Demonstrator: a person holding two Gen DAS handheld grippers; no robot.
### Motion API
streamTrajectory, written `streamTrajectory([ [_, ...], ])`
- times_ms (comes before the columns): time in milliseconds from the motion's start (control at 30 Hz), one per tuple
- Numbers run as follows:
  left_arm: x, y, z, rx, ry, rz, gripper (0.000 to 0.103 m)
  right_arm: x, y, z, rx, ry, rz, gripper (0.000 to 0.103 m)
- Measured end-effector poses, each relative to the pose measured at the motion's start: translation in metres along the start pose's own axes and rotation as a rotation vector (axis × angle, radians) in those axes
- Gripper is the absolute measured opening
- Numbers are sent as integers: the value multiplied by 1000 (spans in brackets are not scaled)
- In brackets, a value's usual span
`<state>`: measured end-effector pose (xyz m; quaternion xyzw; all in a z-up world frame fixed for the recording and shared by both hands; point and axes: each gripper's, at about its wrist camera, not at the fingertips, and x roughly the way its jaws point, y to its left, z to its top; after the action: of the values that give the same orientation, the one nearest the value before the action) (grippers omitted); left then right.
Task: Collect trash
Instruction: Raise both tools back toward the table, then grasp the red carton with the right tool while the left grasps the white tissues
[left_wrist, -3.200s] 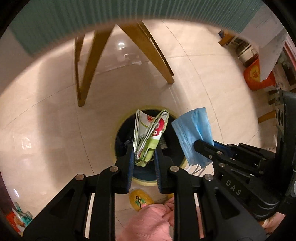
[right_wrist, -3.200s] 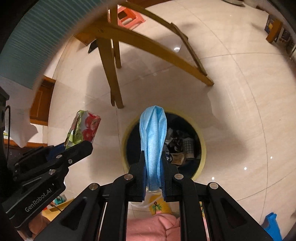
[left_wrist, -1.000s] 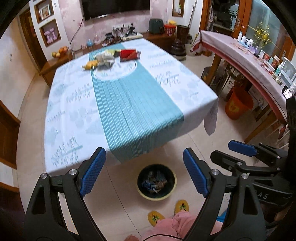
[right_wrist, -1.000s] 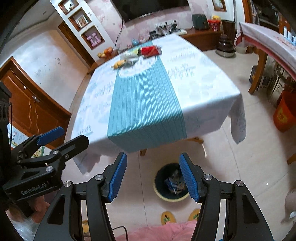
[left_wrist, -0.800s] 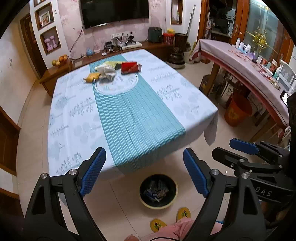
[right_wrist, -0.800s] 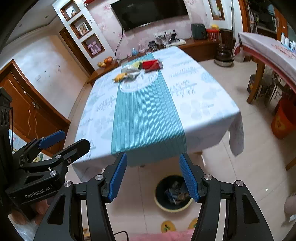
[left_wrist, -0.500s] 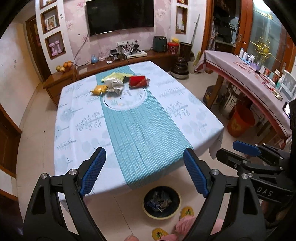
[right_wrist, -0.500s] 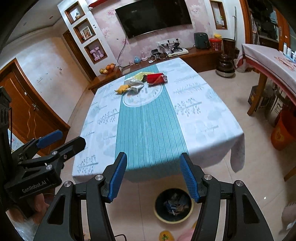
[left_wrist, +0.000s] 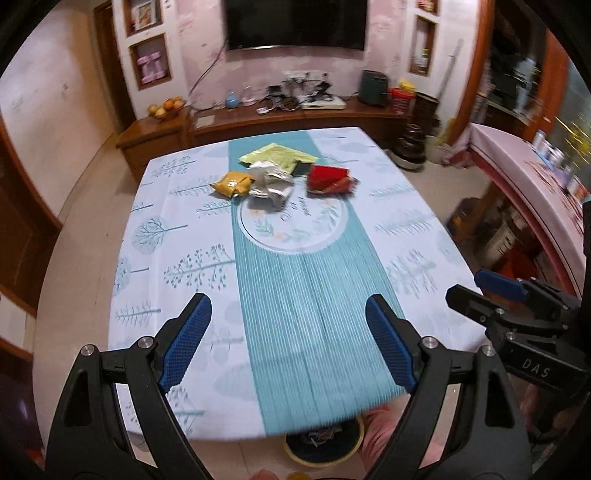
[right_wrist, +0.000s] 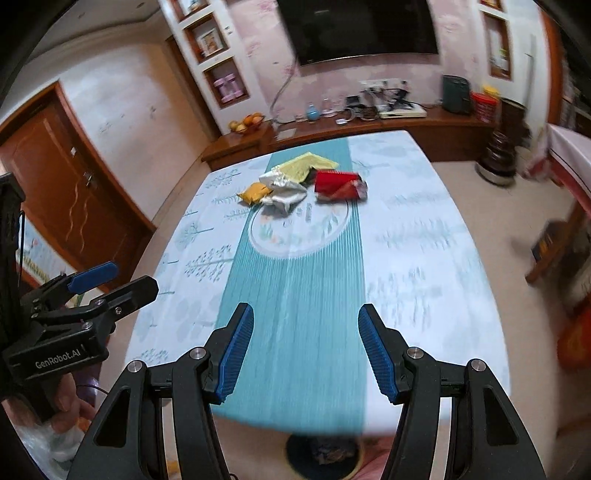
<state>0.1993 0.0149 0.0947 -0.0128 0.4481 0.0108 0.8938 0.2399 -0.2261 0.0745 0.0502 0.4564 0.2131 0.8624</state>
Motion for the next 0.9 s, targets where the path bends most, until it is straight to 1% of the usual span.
streamTrajectory([
  [67,26,-2,22,-34,31,22,84,21,-16,27,-27,16,16,60],
  [100,39,-3,33,-49,53,28,84,35,-27,46,-50,30,28,60],
  [167,65,-4,55,-88,90,27,84,56,-42,74,-83,45,47,60],
  [233,89,-5,75,-122,111,29,84,84,-58,107,-152,63,61,61],
  [333,129,-3,104,-193,146,35,84,123,-73,143,-256,83,63,62],
  [367,138,-2,109,-209,155,38,84,142,-77,159,-304,92,69,62],
  [433,160,3,118,-245,177,48,85,169,-80,177,-376,106,78,62],
  [467,174,5,124,-265,189,57,85,180,-79,182,-407,111,82,62],
  [533,188,10,127,-283,204,72,85,211,-77,194,-501,128,94,62],
  [667,216,20,135,-334,235,91,85,264,-67,203,-661,163,94,64],
  [800,235,31,139,-381,253,94,85,304,-60,201,-767,195,103,67],
  [900,244,36,141,-402,262,104,85,316,-52,188,-822,206,104,67],
])
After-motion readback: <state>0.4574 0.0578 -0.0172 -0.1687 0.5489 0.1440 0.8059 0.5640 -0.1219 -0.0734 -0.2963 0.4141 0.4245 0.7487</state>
